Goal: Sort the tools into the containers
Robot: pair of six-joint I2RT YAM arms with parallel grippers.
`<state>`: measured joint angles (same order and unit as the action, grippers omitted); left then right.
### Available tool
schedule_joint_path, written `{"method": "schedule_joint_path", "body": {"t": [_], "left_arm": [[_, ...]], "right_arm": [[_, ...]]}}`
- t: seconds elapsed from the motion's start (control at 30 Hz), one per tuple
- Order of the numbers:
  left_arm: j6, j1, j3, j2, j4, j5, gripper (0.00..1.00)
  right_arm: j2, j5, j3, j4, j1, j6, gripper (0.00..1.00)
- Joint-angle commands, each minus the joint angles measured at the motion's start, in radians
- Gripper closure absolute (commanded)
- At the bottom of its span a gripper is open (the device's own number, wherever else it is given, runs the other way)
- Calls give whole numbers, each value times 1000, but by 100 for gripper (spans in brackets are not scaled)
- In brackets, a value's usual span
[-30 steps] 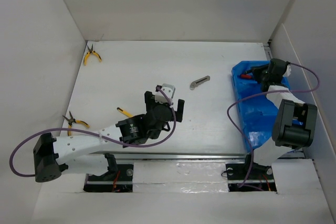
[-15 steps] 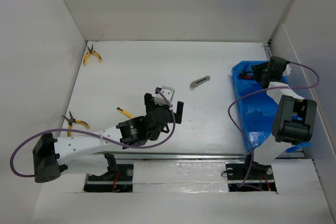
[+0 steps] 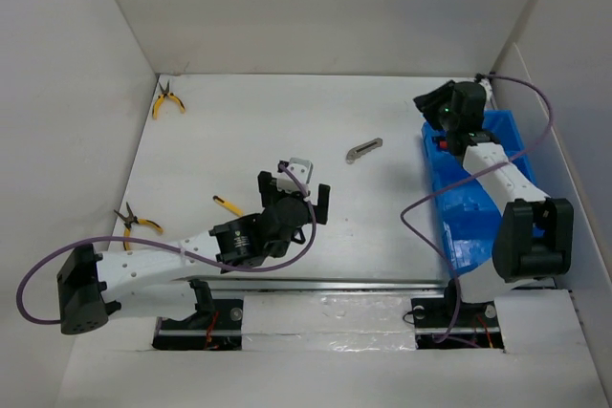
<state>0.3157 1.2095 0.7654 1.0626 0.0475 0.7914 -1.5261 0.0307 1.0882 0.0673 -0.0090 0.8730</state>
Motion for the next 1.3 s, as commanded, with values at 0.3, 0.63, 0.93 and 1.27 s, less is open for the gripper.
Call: {"method": "schedule_joint_path", "body": {"t": [0.3,0.63,0.93,1.27], "left_arm": [[14,-34,-26,-30,51,16,1],[14,-34,-23,-47,35,20,1],[14,-34,-23,-64,26,9,1],[17,-34,-14,-56,2,32,1]], "right_arm": [[-232,43,353,-366,293,30,40],[-557,97,817,-856,333,276,26],[-672,136,1066,-1138,333,330,24],[-720,133,994,-1146,353,317,27]]}}
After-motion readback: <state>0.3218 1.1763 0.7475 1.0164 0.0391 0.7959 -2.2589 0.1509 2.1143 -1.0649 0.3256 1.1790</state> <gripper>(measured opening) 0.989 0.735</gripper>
